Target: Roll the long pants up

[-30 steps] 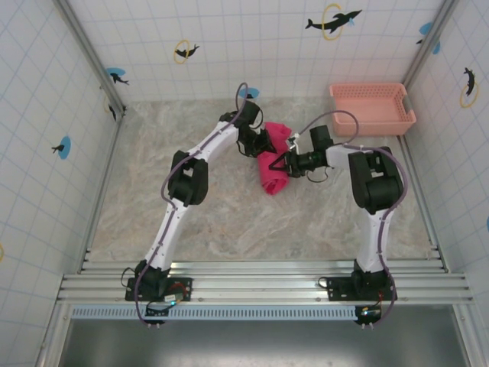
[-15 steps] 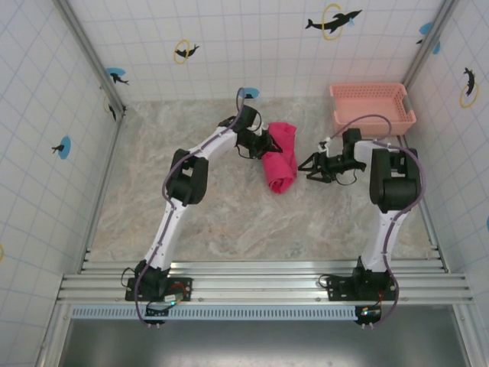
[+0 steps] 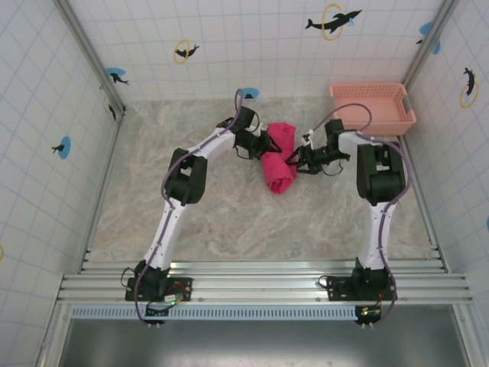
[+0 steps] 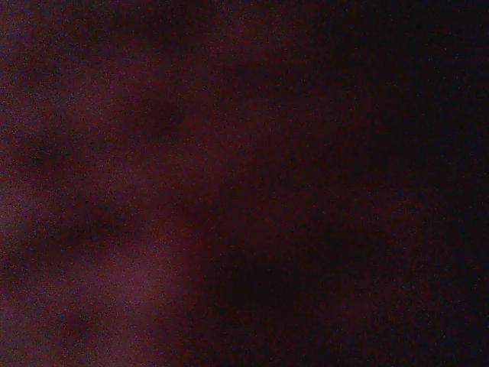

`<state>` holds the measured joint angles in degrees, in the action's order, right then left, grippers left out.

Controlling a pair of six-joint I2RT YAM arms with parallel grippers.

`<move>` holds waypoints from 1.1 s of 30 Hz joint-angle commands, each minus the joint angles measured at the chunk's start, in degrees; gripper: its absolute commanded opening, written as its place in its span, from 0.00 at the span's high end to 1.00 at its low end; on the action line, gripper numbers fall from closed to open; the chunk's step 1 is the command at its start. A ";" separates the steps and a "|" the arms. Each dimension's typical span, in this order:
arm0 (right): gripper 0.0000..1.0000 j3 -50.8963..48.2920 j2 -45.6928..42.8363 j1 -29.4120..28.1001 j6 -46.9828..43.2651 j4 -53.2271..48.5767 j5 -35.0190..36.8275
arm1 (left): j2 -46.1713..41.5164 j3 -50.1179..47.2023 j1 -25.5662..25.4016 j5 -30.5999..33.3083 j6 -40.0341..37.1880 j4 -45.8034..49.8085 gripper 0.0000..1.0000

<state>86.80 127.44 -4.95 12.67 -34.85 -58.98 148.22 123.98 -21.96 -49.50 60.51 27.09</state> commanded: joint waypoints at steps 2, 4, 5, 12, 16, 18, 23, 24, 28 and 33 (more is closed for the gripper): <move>0.26 2.71 1.09 1.23 -0.23 -0.49 -0.26 | -5.59 -0.68 0.17 -4.95 3.99 -4.07 0.78; 0.25 3.02 1.56 1.76 -0.35 -0.78 -0.94 | -6.41 -1.19 0.13 -5.83 7.05 -8.04 0.78; 0.25 2.99 1.90 2.00 -0.36 -0.66 -1.88 | -6.69 -1.46 0.16 -6.26 8.62 -10.07 0.78; 0.02 4.92 6.32 0.64 0.68 0.64 -6.76 | -7.22 0.13 0.19 -7.69 15.63 -17.77 0.78; 0.05 7.05 8.68 -2.23 2.64 2.79 -9.67 | -7.20 0.73 0.19 -8.25 16.80 -18.59 0.78; 0.19 9.00 10.23 -3.57 2.19 1.55 -10.98 | -7.49 0.56 0.14 -8.16 17.18 -18.96 0.77; 0.49 12.86 11.97 -5.98 -1.53 -2.67 -14.37 | -7.73 0.45 0.15 -8.68 18.42 -20.21 0.77; 0.59 13.49 12.00 -6.34 -1.96 -3.47 -14.29 | -7.76 0.38 0.14 -9.01 19.35 -21.39 0.77; 0.88 16.52 11.19 -6.73 -4.66 -6.75 -15.70 | -7.19 0.53 0.17 -9.95 22.74 -25.80 0.66; 0.93 18.20 6.64 -6.02 -4.34 -7.16 -13.10 | -5.96 1.36 0.18 -9.68 27.98 -32.10 0.46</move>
<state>103.26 137.49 -6.79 10.44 -38.81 -71.20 146.85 121.91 -19.33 -55.68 81.71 9.41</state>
